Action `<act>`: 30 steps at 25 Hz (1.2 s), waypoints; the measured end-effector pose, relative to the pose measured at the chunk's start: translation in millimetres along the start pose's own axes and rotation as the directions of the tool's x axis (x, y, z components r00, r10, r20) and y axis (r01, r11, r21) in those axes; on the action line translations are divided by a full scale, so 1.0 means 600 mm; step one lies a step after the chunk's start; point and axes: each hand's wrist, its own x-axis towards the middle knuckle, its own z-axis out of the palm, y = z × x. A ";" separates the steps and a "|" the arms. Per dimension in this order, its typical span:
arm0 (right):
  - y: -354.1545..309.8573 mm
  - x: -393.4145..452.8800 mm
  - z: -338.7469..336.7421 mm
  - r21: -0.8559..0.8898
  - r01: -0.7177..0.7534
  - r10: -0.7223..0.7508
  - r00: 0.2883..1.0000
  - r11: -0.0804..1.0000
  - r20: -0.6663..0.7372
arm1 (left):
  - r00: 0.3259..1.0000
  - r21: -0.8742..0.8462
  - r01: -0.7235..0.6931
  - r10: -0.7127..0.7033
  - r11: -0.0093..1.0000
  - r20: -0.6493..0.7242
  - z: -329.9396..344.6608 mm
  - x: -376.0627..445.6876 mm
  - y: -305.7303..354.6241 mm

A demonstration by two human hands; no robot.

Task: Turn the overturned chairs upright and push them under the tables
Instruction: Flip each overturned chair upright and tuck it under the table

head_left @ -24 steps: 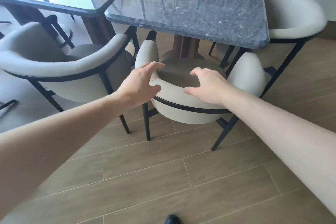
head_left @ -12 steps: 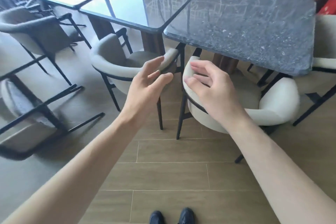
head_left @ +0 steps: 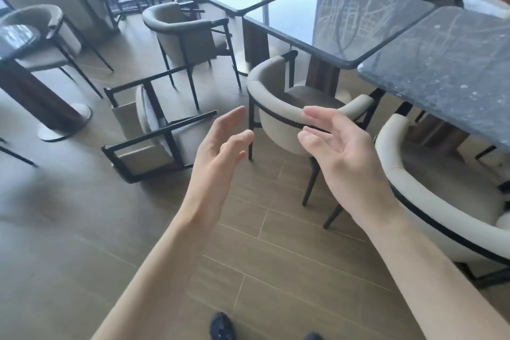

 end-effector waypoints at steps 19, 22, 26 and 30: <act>-0.063 0.074 0.631 0.010 -0.034 0.030 0.959 0.999 0.281 | 0.952 -0.096 0.068 -0.093 0.993 -0.290 -0.616 0.030 -0.029; -0.063 0.124 0.700 0.012 -0.029 0.024 0.948 0.999 0.316 | 0.938 -0.094 0.087 -0.114 0.992 -0.328 -0.684 0.062 -0.043; -0.061 0.205 0.802 0.049 -0.026 0.006 0.931 0.998 0.364 | 0.923 -0.090 0.086 -0.113 0.992 -0.367 -0.772 0.137 -0.052; -0.055 0.312 0.917 0.049 -0.034 0.012 0.920 0.998 0.393 | 0.908 -0.078 0.076 -0.101 0.994 -0.407 -0.868 0.245 -0.051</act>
